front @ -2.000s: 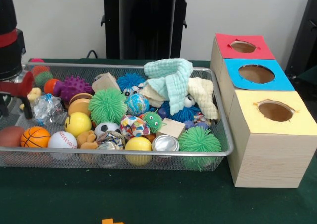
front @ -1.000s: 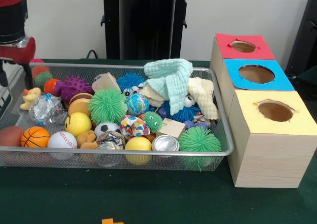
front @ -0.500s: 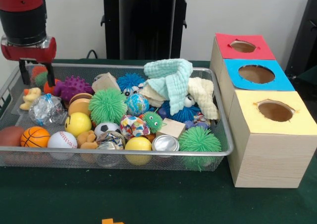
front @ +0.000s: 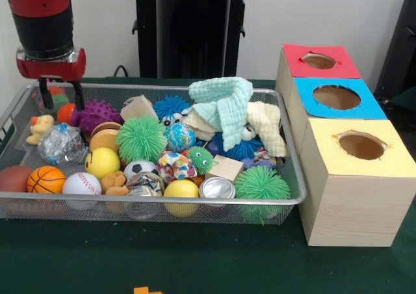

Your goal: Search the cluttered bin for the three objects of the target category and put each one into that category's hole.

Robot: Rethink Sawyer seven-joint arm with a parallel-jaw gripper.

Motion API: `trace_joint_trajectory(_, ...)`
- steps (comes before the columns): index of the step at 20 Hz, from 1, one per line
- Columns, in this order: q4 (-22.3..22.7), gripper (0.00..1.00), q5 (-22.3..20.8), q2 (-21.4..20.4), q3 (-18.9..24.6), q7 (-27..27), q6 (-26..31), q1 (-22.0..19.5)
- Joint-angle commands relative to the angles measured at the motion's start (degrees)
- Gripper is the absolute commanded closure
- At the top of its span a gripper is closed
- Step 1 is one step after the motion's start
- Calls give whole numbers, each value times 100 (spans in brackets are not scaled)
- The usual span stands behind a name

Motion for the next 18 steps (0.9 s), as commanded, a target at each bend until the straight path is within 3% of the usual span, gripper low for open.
trace_joint_trajectory(1, 320, 0, -427, 203, -202, 138, -554, -20)
trace_joint_trajectory(18, 117, 0, -411, 275, -433, 226, -688, 234)
